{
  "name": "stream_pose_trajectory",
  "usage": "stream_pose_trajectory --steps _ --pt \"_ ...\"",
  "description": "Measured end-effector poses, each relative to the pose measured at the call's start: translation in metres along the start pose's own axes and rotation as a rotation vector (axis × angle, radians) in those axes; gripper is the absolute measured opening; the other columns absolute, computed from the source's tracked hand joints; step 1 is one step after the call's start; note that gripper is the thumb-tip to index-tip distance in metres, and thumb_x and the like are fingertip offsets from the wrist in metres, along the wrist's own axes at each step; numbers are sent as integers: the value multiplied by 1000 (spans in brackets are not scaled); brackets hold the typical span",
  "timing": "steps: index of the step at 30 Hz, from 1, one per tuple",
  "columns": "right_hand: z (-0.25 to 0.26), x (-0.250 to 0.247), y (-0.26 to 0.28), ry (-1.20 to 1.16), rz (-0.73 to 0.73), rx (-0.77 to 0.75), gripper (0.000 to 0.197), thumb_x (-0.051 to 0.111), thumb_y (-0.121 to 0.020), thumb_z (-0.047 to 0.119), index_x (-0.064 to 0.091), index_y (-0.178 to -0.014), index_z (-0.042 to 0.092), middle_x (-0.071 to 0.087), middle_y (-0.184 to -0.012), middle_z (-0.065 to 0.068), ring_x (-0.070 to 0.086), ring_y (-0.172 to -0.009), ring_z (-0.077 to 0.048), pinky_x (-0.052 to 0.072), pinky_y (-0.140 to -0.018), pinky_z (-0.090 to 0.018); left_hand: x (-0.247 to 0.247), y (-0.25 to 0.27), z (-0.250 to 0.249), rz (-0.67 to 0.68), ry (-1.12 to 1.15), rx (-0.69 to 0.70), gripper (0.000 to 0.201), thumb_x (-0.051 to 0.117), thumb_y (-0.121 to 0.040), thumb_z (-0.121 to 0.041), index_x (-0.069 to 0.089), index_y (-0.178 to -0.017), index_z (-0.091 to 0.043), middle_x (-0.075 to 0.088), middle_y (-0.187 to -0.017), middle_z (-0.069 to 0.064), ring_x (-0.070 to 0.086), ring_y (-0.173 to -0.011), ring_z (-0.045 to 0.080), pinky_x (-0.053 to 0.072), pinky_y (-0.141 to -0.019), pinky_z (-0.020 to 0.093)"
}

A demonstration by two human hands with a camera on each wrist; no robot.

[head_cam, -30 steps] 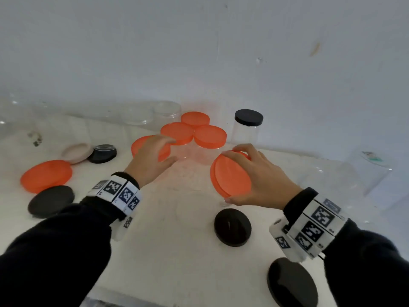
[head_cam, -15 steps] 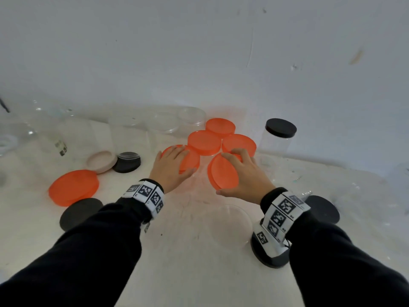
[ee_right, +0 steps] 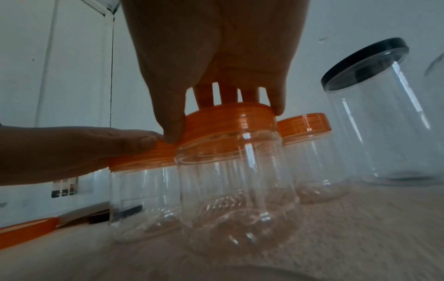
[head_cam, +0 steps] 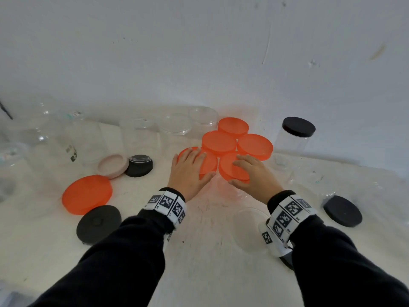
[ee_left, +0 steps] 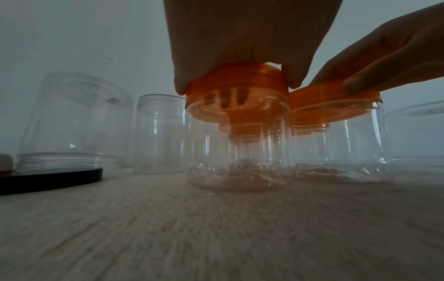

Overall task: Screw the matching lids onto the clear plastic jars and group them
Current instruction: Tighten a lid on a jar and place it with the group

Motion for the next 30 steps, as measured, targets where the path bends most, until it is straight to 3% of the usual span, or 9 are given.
stream_pose_trajectory --steps 5,10,14,16,20,26,30 --pt "5 2 -3 36 -8 23 58 63 -85 40 47 -134 14 36 -148 -3 28 -137 -21 22 -113 -38 0 -1 1 -38 3 16 93 5 -70 -70 37 -140 -18 30 -151 0 20 -140 21 13 -110 44" --pt "8 7 -6 51 8 93 58 59 -87 42 42 -137 17 29 -152 -1 18 -142 -19 17 -115 -40 0 -1 1 -45 -1 27 92 6 -71 -69 38 -140 -18 31 -150 1 21 -139 21 14 -110 45" --pt "13 4 -5 98 55 135 60 53 -89 46 35 -141 20 21 -155 0 13 -144 -18 12 -116 -44 1 -2 2 -51 -10 16 67 34 -89 -60 33 -142 -19 26 -152 -1 16 -141 19 10 -111 44" --pt "18 -1 1 98 72 147 63 51 -90 47 30 -143 21 18 -156 -1 12 -144 -18 9 -115 -44 2 -2 3 -54 -2 16 67 34 -89 -61 35 -141 -19 27 -152 0 17 -141 20 10 -111 45" --pt "27 -24 25 70 7 96 59 52 -90 45 35 -141 21 27 -152 0 24 -139 -19 21 -114 -41 2 -1 4 -70 18 35 90 11 -71 -69 40 -138 -17 34 -149 3 23 -139 23 14 -109 46" --pt "0 -85 80 10 -142 111 39 56 -89 38 53 -125 23 51 -130 10 44 -120 -12 34 -93 -27 3 -3 6 -56 16 42 91 11 -70 -70 43 -136 -15 36 -147 5 26 -137 25 17 -109 50" --pt "-65 -117 115 30 -218 276 33 60 -86 37 58 -116 23 56 -122 6 50 -114 -17 41 -94 -39 3 -4 8 -42 18 36 92 14 -71 -71 44 -136 -13 37 -147 6 28 -137 26 19 -108 49"
Point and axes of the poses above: each hand's wrist, its own y-axis away from the middle knuckle, its own x-axis out of the palm, z = x × y, the point moved 3 cm from there along -y, towards the middle knuckle
